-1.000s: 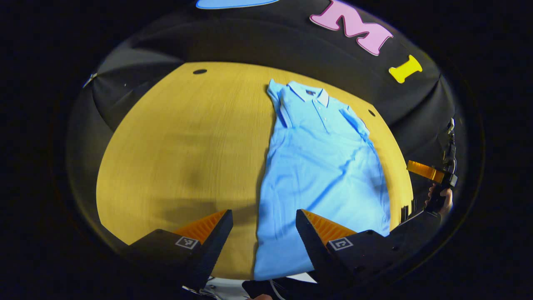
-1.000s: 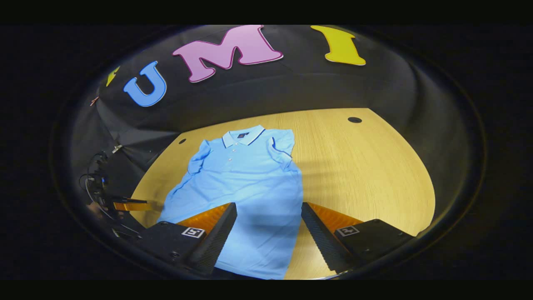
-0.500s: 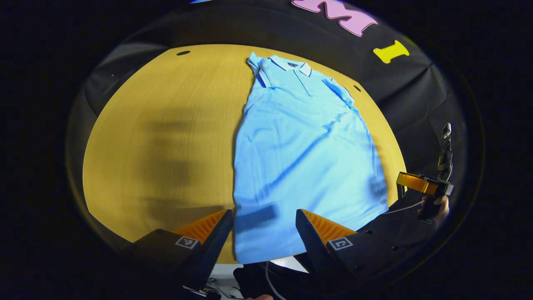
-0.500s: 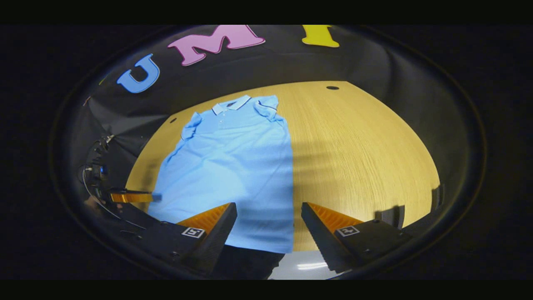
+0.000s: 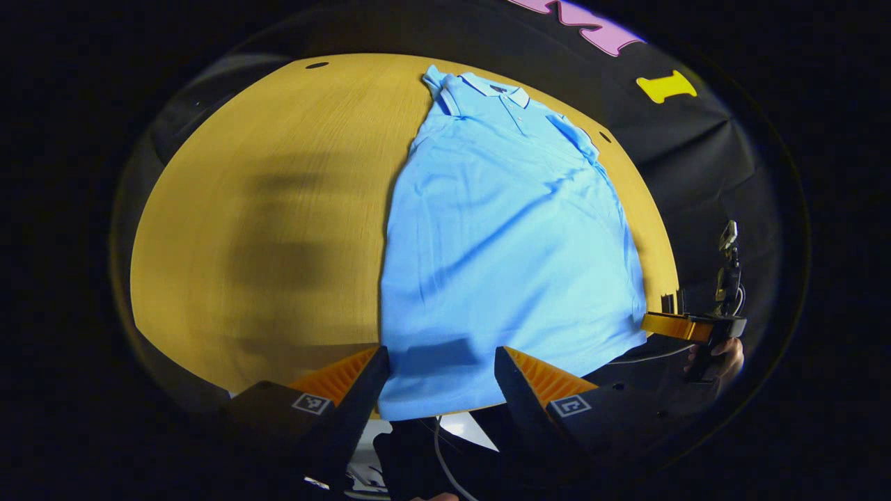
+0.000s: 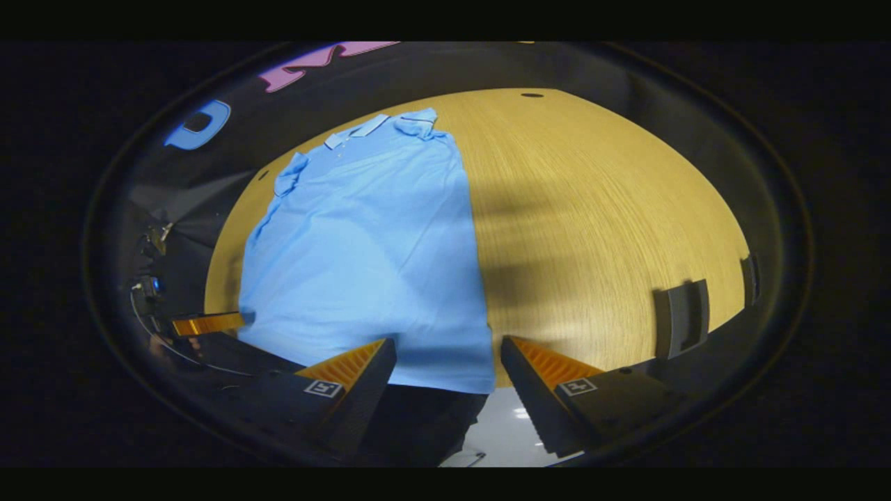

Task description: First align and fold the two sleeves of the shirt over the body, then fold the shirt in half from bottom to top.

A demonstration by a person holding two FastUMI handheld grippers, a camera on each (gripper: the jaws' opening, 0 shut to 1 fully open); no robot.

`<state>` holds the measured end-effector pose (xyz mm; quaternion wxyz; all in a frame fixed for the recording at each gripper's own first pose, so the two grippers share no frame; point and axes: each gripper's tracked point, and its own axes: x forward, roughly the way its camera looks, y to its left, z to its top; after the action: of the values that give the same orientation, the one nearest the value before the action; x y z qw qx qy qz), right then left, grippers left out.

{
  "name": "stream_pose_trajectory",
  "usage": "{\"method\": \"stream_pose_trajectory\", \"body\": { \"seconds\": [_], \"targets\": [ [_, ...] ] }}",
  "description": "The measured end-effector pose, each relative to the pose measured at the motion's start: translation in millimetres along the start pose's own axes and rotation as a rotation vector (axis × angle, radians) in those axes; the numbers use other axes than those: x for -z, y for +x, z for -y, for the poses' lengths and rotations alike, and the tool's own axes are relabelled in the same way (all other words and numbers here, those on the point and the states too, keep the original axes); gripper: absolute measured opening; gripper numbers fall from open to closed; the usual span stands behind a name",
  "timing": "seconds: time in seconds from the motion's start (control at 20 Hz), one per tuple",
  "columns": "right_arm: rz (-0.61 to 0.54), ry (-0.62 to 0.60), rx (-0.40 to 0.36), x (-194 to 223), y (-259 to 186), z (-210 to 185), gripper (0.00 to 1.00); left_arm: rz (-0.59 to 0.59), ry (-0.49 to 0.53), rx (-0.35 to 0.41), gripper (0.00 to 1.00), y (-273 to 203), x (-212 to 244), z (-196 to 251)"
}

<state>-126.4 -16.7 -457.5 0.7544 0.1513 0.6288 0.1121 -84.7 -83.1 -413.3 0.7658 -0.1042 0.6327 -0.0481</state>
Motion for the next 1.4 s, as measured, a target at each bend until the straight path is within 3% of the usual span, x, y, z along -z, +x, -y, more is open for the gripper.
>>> {"method": "stream_pose_trajectory", "body": {
  "seconds": [0.3,0.45,0.5,0.55,0.6,0.65,0.75,0.85,1.05,1.1,1.2,1.25,1.35,1.4],
  "targets": [
    [-0.087,-0.079,0.006,8,3,-6,0.96,-0.069,0.045,-0.085,0.95,5,4,-5],
    [-0.108,-0.105,0.001,10,3,-10,0.94,-0.124,-0.023,-0.085,0.94,1,13,-6],
    [-0.113,-0.102,-0.005,12,4,-11,0.87,-0.141,-0.051,-0.082,0.94,-1,18,-9],
    [-0.106,-0.1,-0.007,10,4,-11,0.96,-0.15,-0.067,-0.092,0.92,-2,22,-13],
    [-0.107,-0.096,-0.003,11,5,-10,0.96,-0.158,-0.078,-0.105,0.95,-4,23,-18],
    [-0.105,-0.091,0.0,10,5,-9,0.87,-0.168,-0.091,-0.114,0.93,-4,26,-20],
    [-0.11,-0.085,0.016,10,6,-7,1.0,-0.187,-0.094,-0.137,0.93,-2,24,-20],
    [-0.117,-0.079,0.034,9,8,-7,0.92,-0.219,-0.064,-0.189,0.91,2,23,-21],
    [-0.129,-0.105,0.065,10,11,-8,0.92,-0.253,0.08,-0.254,0.89,7,20,-16],
    [-0.128,-0.118,0.055,8,12,-10,0.96,-0.261,0.108,-0.255,0.88,9,19,-14],
    [-0.12,-0.14,0.012,4,16,-17,0.82,-0.234,0.157,-0.226,0.86,11,7,-10],
    [-0.12,-0.136,-0.038,4,18,-24,0.67,-0.213,0.179,-0.197,0.7,13,3,-8],
    [-0.114,-0.093,-0.117,-2,24,-33,0.58,-0.181,0.189,-0.136,0.41,16,-4,-8],
    [-0.107,-0.054,-0.135,-6,29,-33,0.34,-0.161,0.168,-0.095,0.31,17,-8,-4]
  ]
}}
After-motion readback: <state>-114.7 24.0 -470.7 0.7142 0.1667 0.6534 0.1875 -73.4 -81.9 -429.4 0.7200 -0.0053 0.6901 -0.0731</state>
